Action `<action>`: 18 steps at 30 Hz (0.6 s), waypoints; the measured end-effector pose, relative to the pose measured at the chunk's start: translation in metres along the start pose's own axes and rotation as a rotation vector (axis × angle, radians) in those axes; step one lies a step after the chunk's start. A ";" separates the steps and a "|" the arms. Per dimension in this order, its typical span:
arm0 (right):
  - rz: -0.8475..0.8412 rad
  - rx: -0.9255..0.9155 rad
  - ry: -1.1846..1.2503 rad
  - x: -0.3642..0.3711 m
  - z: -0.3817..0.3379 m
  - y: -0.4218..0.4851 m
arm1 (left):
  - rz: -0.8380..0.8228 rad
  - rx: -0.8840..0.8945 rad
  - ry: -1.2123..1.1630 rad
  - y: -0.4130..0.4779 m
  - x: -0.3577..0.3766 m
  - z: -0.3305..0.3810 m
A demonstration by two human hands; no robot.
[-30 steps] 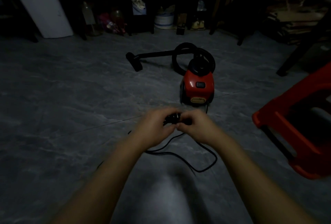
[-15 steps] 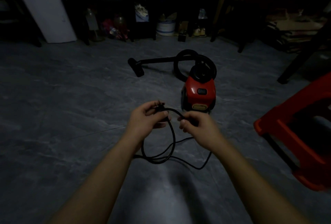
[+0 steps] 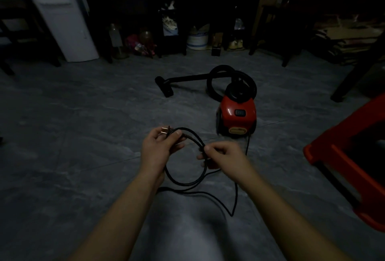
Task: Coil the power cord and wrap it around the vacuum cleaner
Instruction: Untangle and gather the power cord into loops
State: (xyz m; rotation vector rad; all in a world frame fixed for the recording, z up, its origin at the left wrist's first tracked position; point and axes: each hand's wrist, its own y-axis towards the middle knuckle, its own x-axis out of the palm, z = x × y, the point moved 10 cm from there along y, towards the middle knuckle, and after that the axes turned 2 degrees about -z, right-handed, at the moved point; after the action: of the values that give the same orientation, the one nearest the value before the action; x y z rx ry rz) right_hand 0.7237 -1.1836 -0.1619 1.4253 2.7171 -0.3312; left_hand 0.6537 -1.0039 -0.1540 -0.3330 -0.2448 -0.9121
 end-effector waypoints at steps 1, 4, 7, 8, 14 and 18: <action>-0.022 0.004 0.004 0.004 -0.001 0.000 | 0.011 0.007 -0.015 0.000 -0.003 0.000; -0.032 -0.001 -0.044 0.007 -0.003 0.002 | -0.003 0.009 -0.001 0.003 -0.004 -0.001; 0.059 -0.059 -0.195 -0.008 -0.009 0.004 | -0.019 0.033 0.240 0.007 -0.006 0.001; 0.089 -0.082 -0.268 -0.014 -0.013 0.005 | -0.014 0.064 0.378 0.008 -0.009 0.003; 0.003 -0.110 -0.559 -0.020 -0.014 0.004 | -0.150 0.532 1.164 -0.004 0.016 0.022; -0.094 -0.105 -0.660 -0.007 -0.013 0.005 | -0.355 0.635 1.279 -0.019 0.044 0.012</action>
State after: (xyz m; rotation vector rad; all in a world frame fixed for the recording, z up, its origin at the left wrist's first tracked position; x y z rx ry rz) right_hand 0.7325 -1.1836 -0.1489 0.9385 2.2191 -0.5399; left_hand 0.6632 -1.0420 -0.1239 0.9145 0.6079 -1.1728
